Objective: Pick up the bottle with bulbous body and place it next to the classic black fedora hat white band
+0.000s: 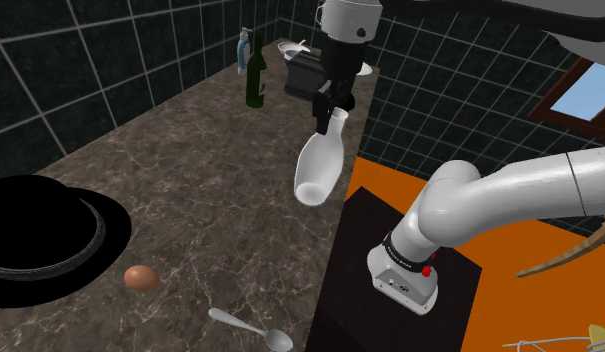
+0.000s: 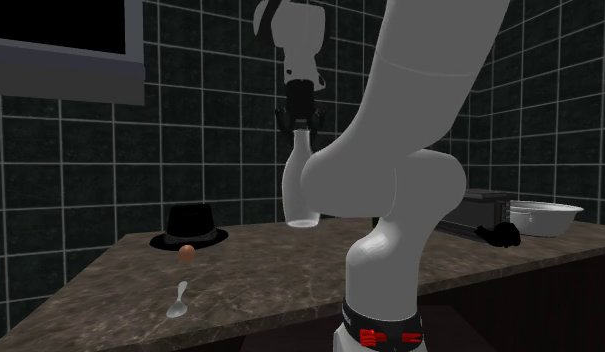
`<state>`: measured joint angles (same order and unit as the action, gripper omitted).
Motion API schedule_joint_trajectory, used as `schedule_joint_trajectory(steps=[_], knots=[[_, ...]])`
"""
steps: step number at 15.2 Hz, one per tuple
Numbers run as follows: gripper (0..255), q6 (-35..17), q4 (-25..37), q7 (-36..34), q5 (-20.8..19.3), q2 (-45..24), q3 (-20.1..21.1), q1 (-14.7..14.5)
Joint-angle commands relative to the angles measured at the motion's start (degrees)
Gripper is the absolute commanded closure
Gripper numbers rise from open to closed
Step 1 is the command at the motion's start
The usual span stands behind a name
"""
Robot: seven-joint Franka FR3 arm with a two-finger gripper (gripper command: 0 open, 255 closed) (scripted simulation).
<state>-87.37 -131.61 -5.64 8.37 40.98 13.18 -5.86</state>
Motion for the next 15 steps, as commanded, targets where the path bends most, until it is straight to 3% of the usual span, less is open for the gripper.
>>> schedule_joint_trajectory(steps=[1, 15], knots=[[255, 1.52, 1.85, -0.06, -0.16, -0.34, -0.16, 0.08], [255, 11.39, 15.53, -0.64, -1.13, -4.17, -0.91, 0.69]])
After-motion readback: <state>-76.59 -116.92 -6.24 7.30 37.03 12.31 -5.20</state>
